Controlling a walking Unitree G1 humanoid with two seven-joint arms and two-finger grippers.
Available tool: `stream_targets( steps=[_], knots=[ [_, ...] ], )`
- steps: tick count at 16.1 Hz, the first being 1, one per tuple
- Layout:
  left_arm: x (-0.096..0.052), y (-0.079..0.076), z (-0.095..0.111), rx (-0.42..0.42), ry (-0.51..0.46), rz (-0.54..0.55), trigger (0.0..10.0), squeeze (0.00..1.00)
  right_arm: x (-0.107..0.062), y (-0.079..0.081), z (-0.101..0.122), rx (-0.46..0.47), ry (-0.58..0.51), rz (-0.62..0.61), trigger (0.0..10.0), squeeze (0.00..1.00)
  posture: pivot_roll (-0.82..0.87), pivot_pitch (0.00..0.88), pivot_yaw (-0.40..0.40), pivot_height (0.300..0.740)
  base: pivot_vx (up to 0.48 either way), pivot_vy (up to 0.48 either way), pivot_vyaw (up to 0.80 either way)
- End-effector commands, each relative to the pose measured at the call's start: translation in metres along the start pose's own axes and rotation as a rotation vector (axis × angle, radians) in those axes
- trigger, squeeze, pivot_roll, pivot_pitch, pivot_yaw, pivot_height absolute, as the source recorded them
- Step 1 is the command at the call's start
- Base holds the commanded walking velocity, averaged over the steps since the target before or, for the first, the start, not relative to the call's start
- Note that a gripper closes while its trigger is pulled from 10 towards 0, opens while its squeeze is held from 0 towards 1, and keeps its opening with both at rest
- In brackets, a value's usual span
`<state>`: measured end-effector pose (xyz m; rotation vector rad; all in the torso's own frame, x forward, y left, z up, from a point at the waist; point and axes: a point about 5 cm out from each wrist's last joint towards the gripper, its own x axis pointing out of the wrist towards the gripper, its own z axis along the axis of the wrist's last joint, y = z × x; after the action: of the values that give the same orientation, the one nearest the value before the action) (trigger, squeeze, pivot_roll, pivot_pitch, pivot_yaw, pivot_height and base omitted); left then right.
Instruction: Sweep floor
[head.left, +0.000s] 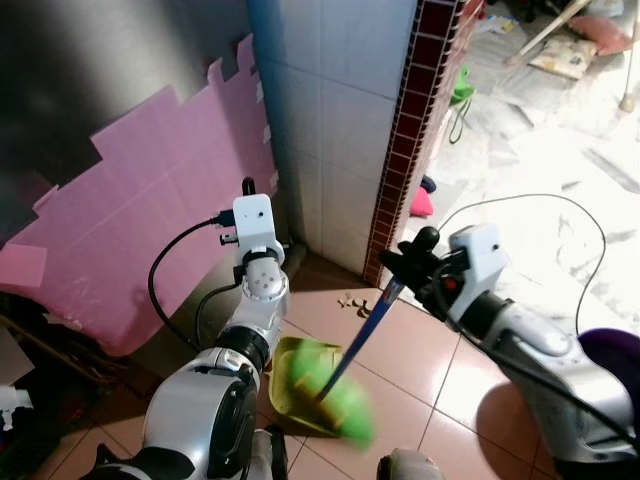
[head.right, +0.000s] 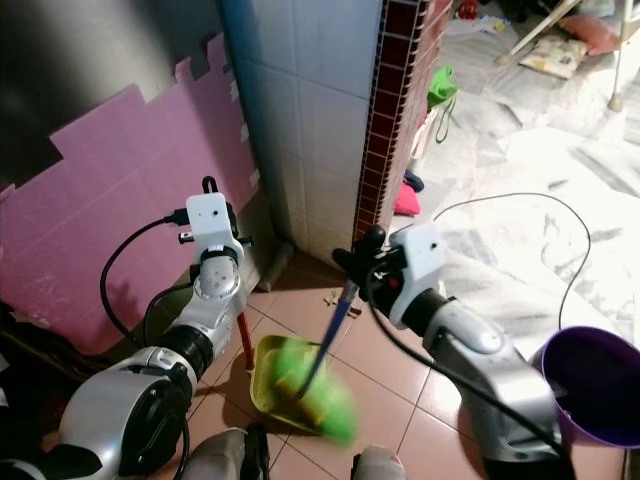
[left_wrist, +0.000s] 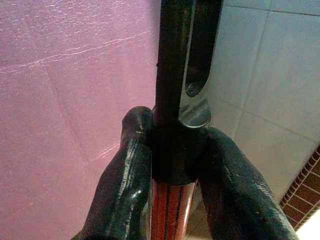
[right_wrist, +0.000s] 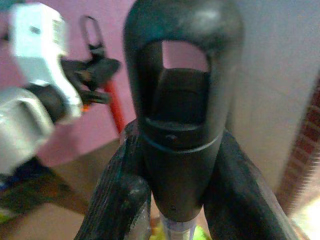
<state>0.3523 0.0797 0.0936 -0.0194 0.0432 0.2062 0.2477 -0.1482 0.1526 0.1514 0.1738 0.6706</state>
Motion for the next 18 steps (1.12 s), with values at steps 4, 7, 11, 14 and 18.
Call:
stream_targets(
  steps=[4, 7, 11, 14, 18],
  knots=[
    [-0.001, -0.001, -0.004, 0.023, 0.029, 0.021, 10.0, 0.0, 0.018, -0.013, 0.06, -0.203, -0.211, -0.056, 10.0, 0.0, -0.26, 0.074, 0.056, 0.74, 0.0, 0.0, 0.0],
    [-0.001, 0.001, -0.003, 0.006, 0.013, 0.033, 10.0, 0.0, 0.026, -0.014, 0.086, -0.395, -0.327, -0.146, 10.0, 0.0, -0.23, 0.075, 0.051, 0.74, 0.0, 0.0, 0.0],
    [0.002, 0.008, 0.001, -0.007, -0.014, 0.065, 10.0, 0.0, 0.033, -0.009, 0.089, -0.376, -0.364, -0.142, 10.0, 0.0, -0.22, 0.085, 0.043, 0.74, 0.0, 0.0, 0.0],
    [0.003, 0.007, 0.007, -0.007, -0.039, 0.068, 10.0, 0.0, 0.033, -0.014, 0.084, -0.385, -0.371, -0.169, 10.0, 0.0, -0.22, 0.089, 0.047, 0.74, 0.0, 0.0, 0.0],
    [0.003, 0.003, 0.012, -0.013, -0.078, 0.038, 10.0, 0.0, 0.025, -0.024, 0.073, -0.401, -0.381, -0.314, 10.0, 0.0, -0.2, 0.075, 0.07, 0.74, 0.0, 0.0, 0.0]
  ],
)
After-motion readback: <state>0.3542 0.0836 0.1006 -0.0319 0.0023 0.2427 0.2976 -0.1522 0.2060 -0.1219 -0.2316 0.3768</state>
